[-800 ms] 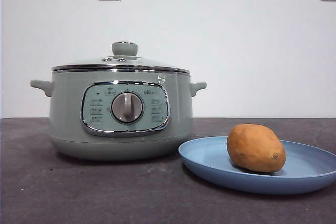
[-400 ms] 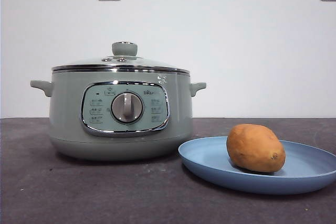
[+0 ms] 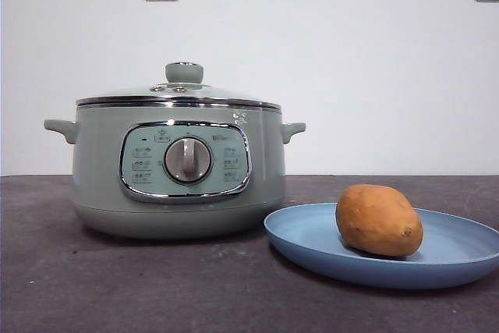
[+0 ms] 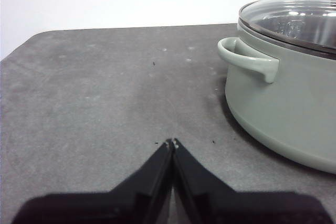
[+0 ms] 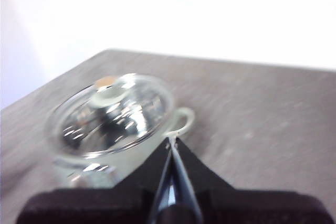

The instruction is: Take the potato out from the steamer,put the potato on the plate,close the lid

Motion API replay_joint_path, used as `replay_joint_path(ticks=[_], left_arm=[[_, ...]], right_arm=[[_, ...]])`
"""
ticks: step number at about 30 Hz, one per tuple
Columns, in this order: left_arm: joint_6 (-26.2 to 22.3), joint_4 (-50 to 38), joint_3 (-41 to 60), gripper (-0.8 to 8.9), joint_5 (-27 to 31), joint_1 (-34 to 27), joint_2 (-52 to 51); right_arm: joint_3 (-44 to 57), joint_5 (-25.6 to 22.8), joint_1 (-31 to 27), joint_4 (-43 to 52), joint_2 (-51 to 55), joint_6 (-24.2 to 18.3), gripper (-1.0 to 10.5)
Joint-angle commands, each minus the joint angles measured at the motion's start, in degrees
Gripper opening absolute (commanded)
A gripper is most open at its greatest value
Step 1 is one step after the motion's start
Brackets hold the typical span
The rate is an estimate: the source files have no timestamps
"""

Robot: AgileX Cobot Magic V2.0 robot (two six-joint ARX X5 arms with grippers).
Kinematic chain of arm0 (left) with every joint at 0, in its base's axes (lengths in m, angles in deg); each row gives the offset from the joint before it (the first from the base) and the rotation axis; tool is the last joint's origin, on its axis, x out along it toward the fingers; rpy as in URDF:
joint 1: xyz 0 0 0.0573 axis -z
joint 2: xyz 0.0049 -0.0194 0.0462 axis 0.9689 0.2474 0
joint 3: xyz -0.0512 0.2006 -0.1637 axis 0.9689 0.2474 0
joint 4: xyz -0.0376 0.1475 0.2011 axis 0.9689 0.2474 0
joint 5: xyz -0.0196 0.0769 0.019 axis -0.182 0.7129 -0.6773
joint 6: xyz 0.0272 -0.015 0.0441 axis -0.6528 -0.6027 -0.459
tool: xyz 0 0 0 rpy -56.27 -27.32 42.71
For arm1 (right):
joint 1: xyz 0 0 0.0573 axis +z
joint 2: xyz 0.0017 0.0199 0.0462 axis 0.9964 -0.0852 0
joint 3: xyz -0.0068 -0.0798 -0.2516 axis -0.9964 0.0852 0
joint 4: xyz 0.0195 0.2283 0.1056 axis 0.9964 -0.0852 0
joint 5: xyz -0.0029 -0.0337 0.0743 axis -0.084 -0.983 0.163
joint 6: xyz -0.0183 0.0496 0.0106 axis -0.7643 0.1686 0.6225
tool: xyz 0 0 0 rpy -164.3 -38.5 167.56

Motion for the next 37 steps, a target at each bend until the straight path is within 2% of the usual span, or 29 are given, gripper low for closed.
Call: replay_joint_path(ticks=[1,5,12,15,24,27,37], left_arm=[[0.3,0.0,0.9,-0.03,0.2,-0.2,-0.1],[0.3,0.0,0.9,-0.03,0.2,-0.2,-0.1],[0.3,0.0,0.9,-0.03,0.2,-0.2,-0.1],[0.3,0.0,0.9,-0.03,0.2,-0.2,-0.1],[0.3,0.0,0.9,-0.03,0.2,-0.2,-0.1],[0.3,0.0,0.9,-0.03,0.2,-0.2,-0.1],[0.3,0.0,0.9,-0.03,0.2,-0.2,-0.1]], right_arm=[[8.6,0.0,-3.0,6.6,4.5,-0.2,0.0],[18.9,-0.6,-6.3,12.5,11.4,0.9,0.0],[30.1,-10.6,-7.2,14.6,21.3,3.4,0.0],[33.4,-13.3,-7.2,14.6,24.7,3.9,0.0],[39.4,-13.6,-7.2,13.1,28.9,7.4,0.0],[39.4,-13.7,-7.2,9.6,28.9,7.3,0.0],[39.4,-13.7,-7.1,9.4,28.9,8.7,0.0]])
